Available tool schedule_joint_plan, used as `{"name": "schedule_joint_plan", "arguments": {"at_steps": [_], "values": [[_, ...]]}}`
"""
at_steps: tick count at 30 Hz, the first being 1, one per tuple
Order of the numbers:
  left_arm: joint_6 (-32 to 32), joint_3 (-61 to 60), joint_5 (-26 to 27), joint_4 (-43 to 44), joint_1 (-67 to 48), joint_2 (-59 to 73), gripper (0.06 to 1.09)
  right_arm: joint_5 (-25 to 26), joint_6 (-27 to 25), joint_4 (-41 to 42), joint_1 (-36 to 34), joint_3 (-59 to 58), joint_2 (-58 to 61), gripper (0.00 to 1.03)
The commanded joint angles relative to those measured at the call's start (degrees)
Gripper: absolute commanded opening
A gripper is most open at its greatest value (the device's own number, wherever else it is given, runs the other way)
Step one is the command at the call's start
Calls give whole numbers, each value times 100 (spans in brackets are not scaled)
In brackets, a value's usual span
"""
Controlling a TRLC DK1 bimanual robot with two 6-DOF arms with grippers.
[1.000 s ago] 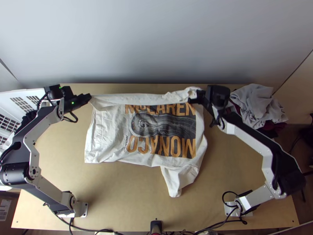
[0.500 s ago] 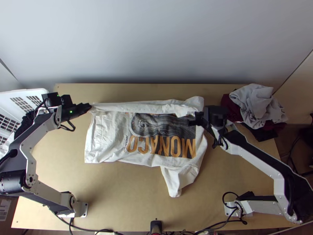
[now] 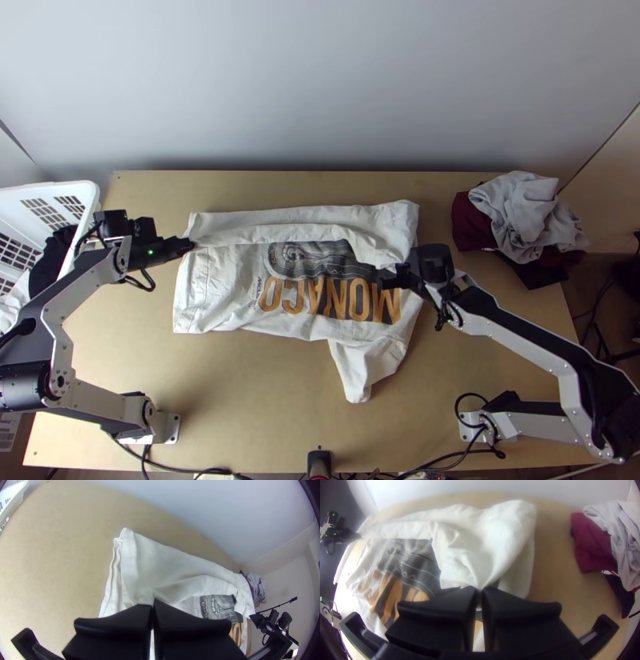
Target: Fold the t-shirt
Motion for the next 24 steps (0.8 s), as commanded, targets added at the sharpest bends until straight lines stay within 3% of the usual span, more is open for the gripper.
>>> {"name": "schedule_joint_plan", "arguments": {"at_steps": [1,6,11,13,14,15,16,17,24], "values": [[77,-137,-175,-14,161,73,9,-2,-129,122,-137,-253,402,3],[16,-120,-202,-14,337,240,9,-2,-331,737,-181,-534,463,3],[-142,-93,-193,-128,416,328,12,-11,-199,904,-120,-525,287,5],[-142,-50,-61,-304,468,328,41,-11,-67,904,-93,-560,41,46],[-134,12,44,-436,512,319,67,-11,-67,878,-49,-569,-90,68],[-125,100,62,-568,556,319,89,-11,-76,755,-23,-534,-205,82],[-37,179,71,-753,600,301,100,-11,-76,482,-14,-446,-381,93],[42,232,80,-902,653,249,103,-20,-85,166,3,-358,-512,99],[68,355,247,-1552,908,-191,104,-134,-76,-2058,118,125,-1602,99]]}}
